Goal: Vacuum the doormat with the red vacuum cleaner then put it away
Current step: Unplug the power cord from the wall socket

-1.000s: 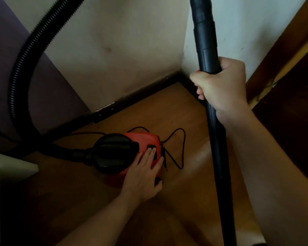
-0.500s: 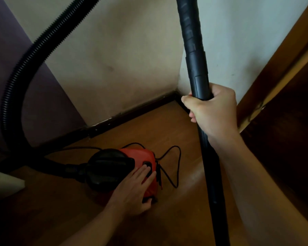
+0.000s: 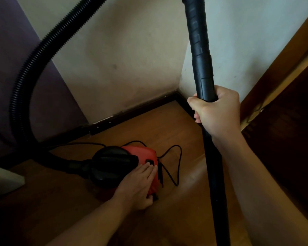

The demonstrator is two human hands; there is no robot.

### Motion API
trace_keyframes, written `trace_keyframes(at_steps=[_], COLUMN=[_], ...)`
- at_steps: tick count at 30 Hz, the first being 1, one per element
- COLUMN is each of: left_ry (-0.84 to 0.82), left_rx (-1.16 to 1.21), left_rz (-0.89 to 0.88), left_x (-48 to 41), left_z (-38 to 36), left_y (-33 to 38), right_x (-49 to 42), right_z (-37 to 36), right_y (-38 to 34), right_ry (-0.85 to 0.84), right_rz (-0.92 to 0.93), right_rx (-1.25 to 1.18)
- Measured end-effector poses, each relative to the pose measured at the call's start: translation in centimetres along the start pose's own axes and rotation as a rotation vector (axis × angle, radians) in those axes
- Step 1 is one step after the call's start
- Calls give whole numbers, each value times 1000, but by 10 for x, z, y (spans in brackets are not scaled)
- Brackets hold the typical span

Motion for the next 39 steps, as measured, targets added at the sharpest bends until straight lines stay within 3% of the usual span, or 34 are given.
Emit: trace_keyframes(at_steps=[11,17,25,34,39], left_ry=[-107,-3,143,-41,-60], left_rx=[61,207,158,137,209], left_rz=[-1,81,233,324,336], left_x=[6,19,40,45,41], left_z=[13,42,84,73,67], left_y=[-6,-12,-44,-83,-95], right_x=[4,3,-4,-20,-23], right_z=[5,14,22,14,7], right_y=[-5,-13,-71,-115,-118], right_ry=[-50,-95,-153,-139,-121], right_rz=[-16,1,158,269,289], right_rx=[-47,-13,-5,1,37])
Point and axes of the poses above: each hand's wrist, its own x-axis away from the middle knuckle, its own z-axis out of the back of the hand, y = z × x, the point moved 5 cm from there along -x, towards the middle knuckle, and after that the axes turned 14 degrees about -x, right-handed, at the moved point
